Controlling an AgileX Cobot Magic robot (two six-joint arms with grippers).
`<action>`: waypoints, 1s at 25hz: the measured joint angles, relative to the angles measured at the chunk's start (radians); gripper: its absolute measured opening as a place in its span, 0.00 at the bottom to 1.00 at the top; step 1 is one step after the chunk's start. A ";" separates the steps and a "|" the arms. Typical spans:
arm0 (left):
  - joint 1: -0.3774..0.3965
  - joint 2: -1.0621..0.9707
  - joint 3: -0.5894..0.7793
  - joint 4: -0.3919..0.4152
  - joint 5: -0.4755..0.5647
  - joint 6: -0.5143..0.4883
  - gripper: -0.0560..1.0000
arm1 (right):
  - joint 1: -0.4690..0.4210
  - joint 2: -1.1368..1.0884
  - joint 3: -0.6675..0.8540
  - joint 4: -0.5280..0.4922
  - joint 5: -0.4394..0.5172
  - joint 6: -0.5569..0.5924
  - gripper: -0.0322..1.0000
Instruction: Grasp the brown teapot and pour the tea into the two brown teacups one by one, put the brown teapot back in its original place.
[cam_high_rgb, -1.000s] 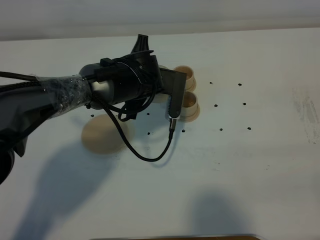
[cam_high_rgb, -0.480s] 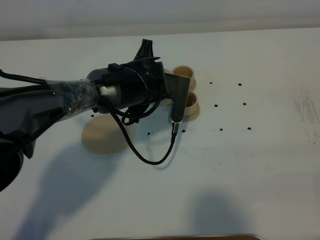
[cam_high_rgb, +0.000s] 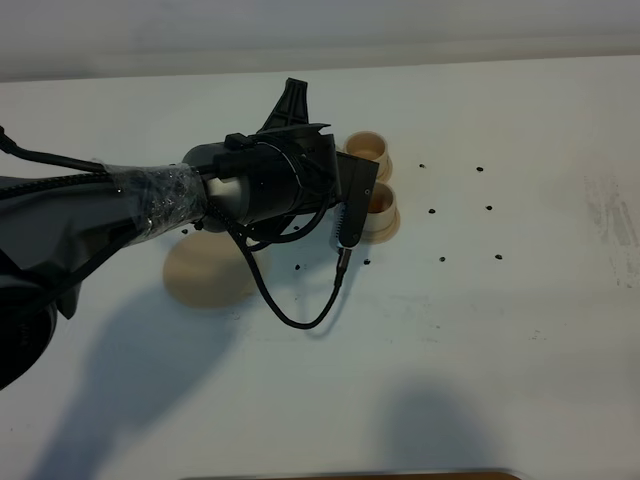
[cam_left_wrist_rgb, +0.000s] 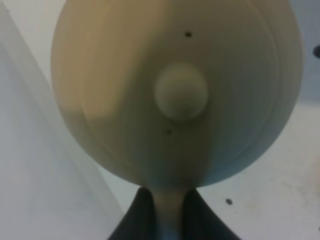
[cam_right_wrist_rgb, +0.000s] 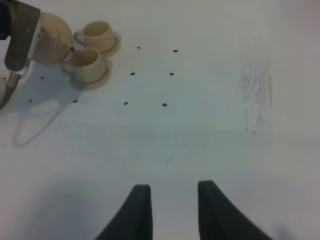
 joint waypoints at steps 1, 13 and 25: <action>-0.001 0.000 0.000 0.008 0.000 0.000 0.21 | 0.000 0.000 0.000 0.000 0.000 0.000 0.24; -0.016 0.000 0.000 0.081 0.001 0.000 0.21 | 0.000 0.000 0.000 0.001 0.000 0.000 0.24; -0.017 0.000 0.000 0.108 -0.001 0.013 0.21 | 0.000 0.000 0.000 0.001 0.000 0.000 0.24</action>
